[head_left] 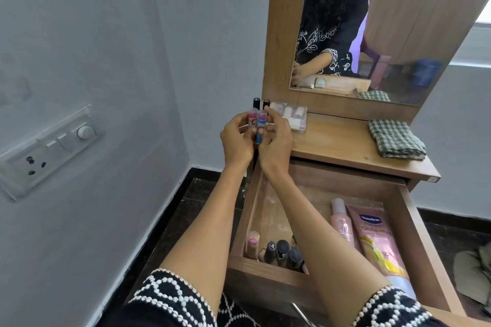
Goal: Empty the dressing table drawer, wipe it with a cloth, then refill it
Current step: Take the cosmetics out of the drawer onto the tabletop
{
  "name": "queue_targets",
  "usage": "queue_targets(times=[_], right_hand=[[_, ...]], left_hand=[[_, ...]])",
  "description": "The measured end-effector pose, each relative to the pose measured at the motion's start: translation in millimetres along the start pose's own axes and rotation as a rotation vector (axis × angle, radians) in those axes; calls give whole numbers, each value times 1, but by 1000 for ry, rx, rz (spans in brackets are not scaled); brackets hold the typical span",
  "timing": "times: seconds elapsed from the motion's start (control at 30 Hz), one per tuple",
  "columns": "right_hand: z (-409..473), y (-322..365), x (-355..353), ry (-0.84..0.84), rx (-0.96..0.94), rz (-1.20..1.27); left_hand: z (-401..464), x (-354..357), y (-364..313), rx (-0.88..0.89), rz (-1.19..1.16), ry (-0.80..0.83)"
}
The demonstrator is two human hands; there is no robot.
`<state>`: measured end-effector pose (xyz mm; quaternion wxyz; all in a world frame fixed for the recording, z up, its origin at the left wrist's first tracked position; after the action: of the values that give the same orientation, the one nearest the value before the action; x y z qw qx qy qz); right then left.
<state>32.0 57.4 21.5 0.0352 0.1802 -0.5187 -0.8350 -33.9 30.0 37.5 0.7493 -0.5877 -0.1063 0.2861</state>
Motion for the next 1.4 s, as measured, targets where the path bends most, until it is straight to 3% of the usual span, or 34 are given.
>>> queue_targets(times=[0.5,0.73,1.07,1.23,1.4], right_hand=[[1,-6,-3,13,39,15],[-17,-1,-26,-77,-24,28],[-55,24,-66,-9,-23,74],[-92,31,-92,161,19,10],[-128,22,-115,503,200,-275]], left_hand=[[1,1,7,-59,40,-2],[-16,-9,1,-89,4,-30],[-65,-14,-27,-52,10,-19],[-108,-10,-31,-82,120,210],[-153,-4,-17,-152,387,565]])
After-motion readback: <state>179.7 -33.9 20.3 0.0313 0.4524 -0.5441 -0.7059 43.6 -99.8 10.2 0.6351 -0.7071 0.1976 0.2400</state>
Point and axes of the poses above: each hand's wrist, its own z-axis towards the middle knuckle, its own x-axis out of the palm, y = z × x, the point moved 1 cm from there along z, towards the middle knuckle, and after that the axes turned 13 degrees about y, right-handed, at the moved point
